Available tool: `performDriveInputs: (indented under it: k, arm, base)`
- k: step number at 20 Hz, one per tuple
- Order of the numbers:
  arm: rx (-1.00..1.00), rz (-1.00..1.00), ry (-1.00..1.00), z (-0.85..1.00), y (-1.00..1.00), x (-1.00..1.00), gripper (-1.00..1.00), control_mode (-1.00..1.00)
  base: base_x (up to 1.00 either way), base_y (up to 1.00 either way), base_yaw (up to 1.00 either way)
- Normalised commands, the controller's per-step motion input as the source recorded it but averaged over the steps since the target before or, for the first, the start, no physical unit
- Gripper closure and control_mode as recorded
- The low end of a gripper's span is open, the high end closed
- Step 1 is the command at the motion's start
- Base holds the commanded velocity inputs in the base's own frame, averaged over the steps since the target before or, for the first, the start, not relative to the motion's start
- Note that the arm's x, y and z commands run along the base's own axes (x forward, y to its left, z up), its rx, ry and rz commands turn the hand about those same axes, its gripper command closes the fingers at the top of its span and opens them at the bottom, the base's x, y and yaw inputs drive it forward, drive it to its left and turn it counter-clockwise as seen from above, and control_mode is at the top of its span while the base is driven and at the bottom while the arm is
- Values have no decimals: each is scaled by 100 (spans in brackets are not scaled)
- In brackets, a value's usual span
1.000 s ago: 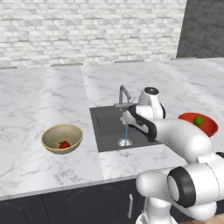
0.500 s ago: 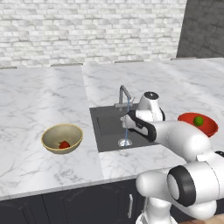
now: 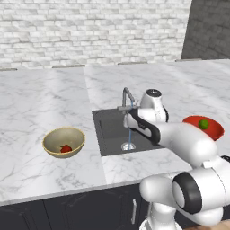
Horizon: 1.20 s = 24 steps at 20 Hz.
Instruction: Pick the bell peppers from the sink and place them in one bowl. Place the lime in the other bowl. Then turn off the sink faucet.
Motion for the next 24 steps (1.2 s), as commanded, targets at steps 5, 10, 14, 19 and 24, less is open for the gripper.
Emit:
performDriveInputs:
  k: [5,10,14,19,24]
  arm:
    - [-1,0,4,0,3,17,-100,-100]
    - [0,0,9,0,0,30,-100,-100]
    - [0,0,10,0,2,24,-100,-100]
    - [-2,0,7,0,6,13,-100,-100]
    - [-1,0,0,0,9,13,-100,-100]
  base:
    - [0,0,0]
    - [0,0,0]
    - [0,0,0]
    - [0,0,0]
    - [0,0,0]
